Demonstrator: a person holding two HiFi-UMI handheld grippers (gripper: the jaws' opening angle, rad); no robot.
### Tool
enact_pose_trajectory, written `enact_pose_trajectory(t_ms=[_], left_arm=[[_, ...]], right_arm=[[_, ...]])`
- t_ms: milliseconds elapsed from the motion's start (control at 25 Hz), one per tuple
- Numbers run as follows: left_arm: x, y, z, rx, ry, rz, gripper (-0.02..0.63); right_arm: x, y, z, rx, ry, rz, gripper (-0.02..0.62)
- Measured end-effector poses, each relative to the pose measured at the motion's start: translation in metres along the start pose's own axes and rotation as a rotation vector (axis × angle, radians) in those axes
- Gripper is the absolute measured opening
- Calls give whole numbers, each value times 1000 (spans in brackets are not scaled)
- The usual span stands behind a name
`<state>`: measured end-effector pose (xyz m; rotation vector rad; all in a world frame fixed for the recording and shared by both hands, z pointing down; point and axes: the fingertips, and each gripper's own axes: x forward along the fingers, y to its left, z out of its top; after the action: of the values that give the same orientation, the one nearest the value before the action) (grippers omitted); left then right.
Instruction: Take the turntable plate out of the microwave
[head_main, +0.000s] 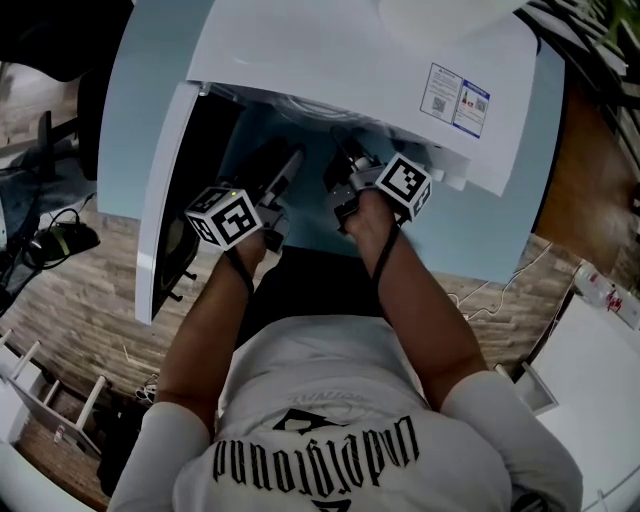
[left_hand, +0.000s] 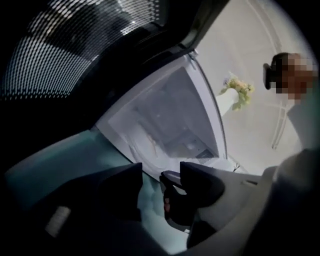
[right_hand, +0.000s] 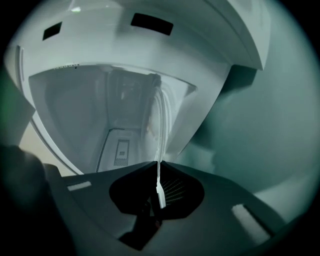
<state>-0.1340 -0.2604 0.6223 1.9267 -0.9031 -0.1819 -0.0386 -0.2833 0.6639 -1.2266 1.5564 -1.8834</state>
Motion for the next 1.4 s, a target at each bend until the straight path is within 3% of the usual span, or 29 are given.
enact_pose_trajectory(t_ms=[120, 320, 680, 1080, 1120, 1280, 1400], left_arm=[[5, 8, -7, -125, -13, -4, 273], [10, 20, -10, -250, -48, 5, 279], [28, 35, -17, -375, -57, -32, 279], [50, 36, -25, -464, -4, -110, 276], [51, 37, -25, -465, -4, -108, 263], [53, 36, -23, -471, -14, -123, 101], [53, 33, -21, -503, -36, -156, 83]], right_arm=[[-5, -2, -1, 0, 4, -3, 18], [-21, -7, -13, -2, 18, -8, 17], [-52, -15, -22, -24, 42, -24, 17], [-80, -25, -33, -41, 87, -50, 18], [-83, -26, -33, -41, 86, -60, 18], [-82, -24, -31, -50, 86, -46, 18], [-82, -24, -31, -52, 89, -42, 19]])
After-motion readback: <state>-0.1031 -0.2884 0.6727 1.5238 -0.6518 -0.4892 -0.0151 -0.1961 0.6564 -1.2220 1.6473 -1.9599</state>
